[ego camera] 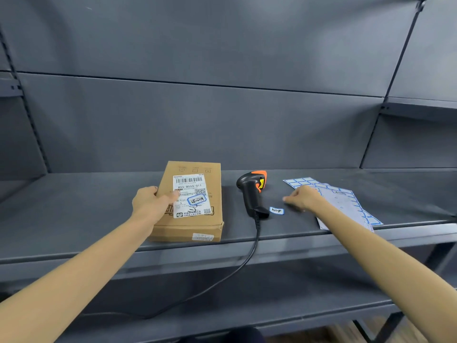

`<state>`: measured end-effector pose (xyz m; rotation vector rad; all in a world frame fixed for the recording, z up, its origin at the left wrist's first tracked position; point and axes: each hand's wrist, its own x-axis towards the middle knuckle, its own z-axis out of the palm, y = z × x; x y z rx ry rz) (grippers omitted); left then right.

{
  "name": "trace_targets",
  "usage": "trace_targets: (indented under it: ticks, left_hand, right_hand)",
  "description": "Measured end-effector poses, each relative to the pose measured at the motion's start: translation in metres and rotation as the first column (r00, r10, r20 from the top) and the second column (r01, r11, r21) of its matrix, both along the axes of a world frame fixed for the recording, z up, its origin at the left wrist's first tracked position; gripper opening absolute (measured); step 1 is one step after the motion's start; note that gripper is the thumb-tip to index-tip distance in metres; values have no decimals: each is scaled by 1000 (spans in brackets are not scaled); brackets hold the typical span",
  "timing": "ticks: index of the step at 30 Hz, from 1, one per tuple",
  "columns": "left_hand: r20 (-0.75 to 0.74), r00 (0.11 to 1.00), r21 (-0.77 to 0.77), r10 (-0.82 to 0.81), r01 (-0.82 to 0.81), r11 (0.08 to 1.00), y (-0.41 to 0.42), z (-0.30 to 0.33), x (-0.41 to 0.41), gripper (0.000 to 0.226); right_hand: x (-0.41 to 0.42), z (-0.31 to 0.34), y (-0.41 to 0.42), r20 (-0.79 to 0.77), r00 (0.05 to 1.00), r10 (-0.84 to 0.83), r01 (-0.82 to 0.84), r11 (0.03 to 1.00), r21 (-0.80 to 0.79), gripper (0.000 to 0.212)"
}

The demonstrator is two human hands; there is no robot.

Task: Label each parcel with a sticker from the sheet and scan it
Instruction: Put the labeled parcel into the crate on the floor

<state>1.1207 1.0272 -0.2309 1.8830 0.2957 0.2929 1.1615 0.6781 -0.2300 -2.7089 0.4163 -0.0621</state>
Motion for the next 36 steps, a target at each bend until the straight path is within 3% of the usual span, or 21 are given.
trace_targets:
  ticks: [7, 10, 13, 16, 20, 22, 27, 32, 36]
  left_hand:
    - [53, 999, -3, -10, 11, 1000, -2, 0, -6, 16]
    - [80, 997, -23, -17, 18, 1000, -2, -2, -7, 16]
    - [93, 995, -43, -21, 25, 999, -1, -2, -8, 17]
    - [97, 995, -79, -20, 28, 997, 1, -1, -7, 18]
    - [164, 985, -111, -50, 68, 991, 3, 4, -6, 28]
    - [188, 981, -109, -56, 77, 991, 2, 8, -5, 33]
    - [199, 978, -122, -61, 87, 989, 0, 12, -4, 38]
    - [228, 973, -176, -22, 63, 982, 1, 15, -7, 38]
    - [270, 963, -271, -18, 94, 958, -6, 30, -6, 24]
  right_hand:
    - [-7, 22, 42, -243, 966, -86, 69, 995, -78, 51]
    - [-3, 18, 41, -280, 958, -65, 90, 993, 78, 39]
    - [6, 6, 30, -216, 976, -34, 101, 947, 304, 30]
    - [8, 6, 20, -188, 980, -61, 130, 916, 381, 21]
    - [3, 18, -31, 26, 978, -207, 179, 895, 409, 31]
    - [-2, 16, -65, 124, 945, -302, 216, 863, 457, 25]
    - [-5, -8, -98, 100, 880, -463, 438, 876, 203, 13]
    - [-4, -21, -98, 204, 884, -422, 428, 904, 15, 36]
    - [-10, -11, -96, 307, 893, -330, 365, 929, -63, 37]
